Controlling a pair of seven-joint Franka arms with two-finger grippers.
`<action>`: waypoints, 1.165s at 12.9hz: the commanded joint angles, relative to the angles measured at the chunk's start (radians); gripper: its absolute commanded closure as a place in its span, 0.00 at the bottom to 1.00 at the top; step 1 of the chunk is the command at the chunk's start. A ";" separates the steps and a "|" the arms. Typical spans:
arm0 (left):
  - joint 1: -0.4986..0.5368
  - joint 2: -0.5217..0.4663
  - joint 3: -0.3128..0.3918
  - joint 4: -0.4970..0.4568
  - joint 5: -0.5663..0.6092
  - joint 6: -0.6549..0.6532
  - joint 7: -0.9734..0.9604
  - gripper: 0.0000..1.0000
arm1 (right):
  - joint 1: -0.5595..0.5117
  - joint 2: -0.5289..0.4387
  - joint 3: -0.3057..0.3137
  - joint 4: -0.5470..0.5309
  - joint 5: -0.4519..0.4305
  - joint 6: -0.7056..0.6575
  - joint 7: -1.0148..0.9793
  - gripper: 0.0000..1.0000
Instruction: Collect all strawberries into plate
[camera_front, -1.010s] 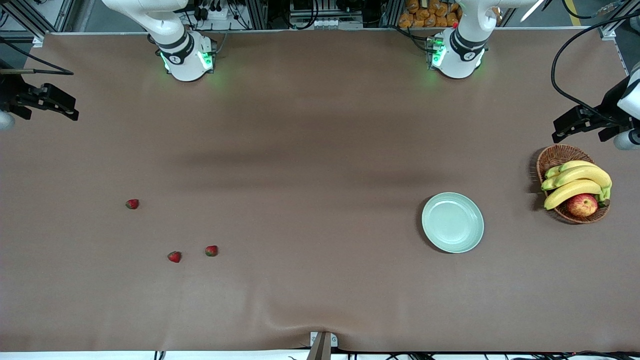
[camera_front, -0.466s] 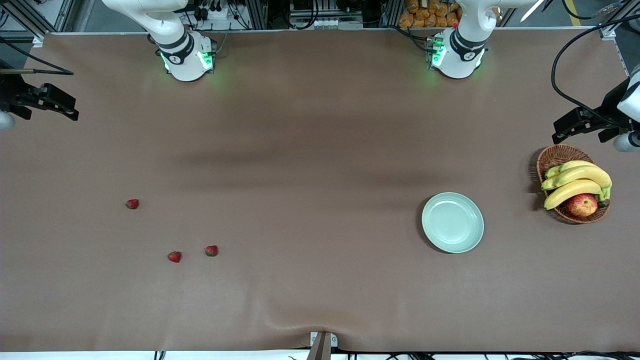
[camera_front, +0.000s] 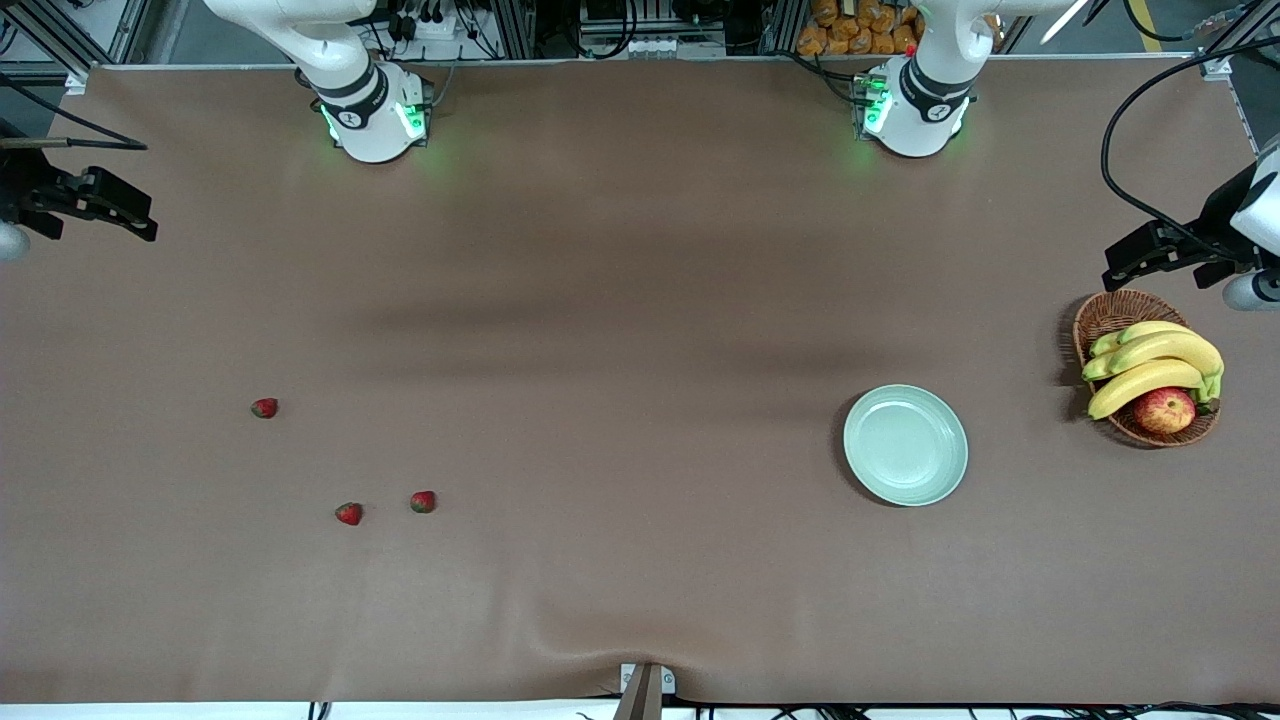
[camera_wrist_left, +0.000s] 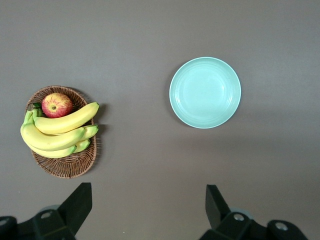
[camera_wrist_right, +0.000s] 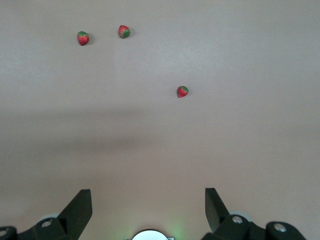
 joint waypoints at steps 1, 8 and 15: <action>-0.003 0.008 0.001 0.021 -0.010 -0.014 0.016 0.00 | 0.004 -0.008 -0.001 0.001 -0.010 -0.002 -0.007 0.00; 0.007 0.008 0.001 0.021 -0.010 -0.014 0.020 0.00 | 0.004 0.040 -0.003 0.025 0.057 0.054 -0.007 0.00; 0.007 0.008 0.001 0.021 -0.015 -0.014 0.020 0.00 | -0.001 0.314 -0.004 0.027 0.120 0.384 -0.014 0.00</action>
